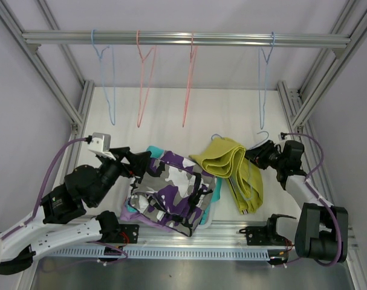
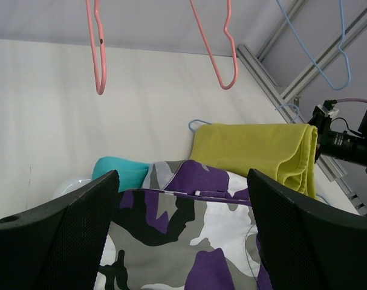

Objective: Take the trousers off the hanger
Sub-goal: Pick up the hanger at the center of the board.

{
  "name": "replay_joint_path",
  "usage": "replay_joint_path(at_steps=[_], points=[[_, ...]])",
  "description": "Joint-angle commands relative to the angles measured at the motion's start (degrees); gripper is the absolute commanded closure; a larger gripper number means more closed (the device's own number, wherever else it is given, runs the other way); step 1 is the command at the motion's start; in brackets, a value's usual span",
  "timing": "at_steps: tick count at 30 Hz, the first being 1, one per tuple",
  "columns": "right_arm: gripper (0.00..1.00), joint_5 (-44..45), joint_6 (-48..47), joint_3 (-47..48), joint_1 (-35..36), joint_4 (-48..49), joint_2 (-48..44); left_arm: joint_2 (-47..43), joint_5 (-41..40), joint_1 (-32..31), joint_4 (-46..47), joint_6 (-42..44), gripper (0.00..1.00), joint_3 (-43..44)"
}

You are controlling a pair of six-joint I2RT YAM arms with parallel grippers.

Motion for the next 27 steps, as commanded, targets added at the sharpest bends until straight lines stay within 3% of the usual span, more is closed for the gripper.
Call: replay_joint_path(at_steps=[1, 6, 8, 14, 20, 27], points=[[0.73, -6.31, 4.23, -0.32, -0.44, 7.63, 1.45, 0.38, -0.91, 0.45, -0.53, 1.60, 0.09, -0.20], [0.85, -8.42, 5.37, 0.03, -0.53, 7.99, 1.81, 0.64, -0.82, 0.45, -0.62, 1.60, 0.09, -0.11], [0.99, -9.12, 6.24, 0.12, -0.71, 8.42, 1.37, 0.64, -0.74, 0.45, -0.62, 1.51, 0.09, -0.20], [1.00, -10.01, 7.75, 1.17, -1.85, 7.91, -4.94, 0.47, -1.00, 0.45, -0.62, 1.51, 0.08, -0.20], [1.00, -4.13, 0.55, 13.46, -2.03, -14.28, -20.86, 0.73, -0.65, 0.54, -0.53, 1.42, 0.08, -0.20], [1.00, 0.45, -3.85, 27.44, -2.03, -24.96, -25.79, 0.56, -0.30, 0.54, -0.62, 1.16, 0.08, -0.29]])
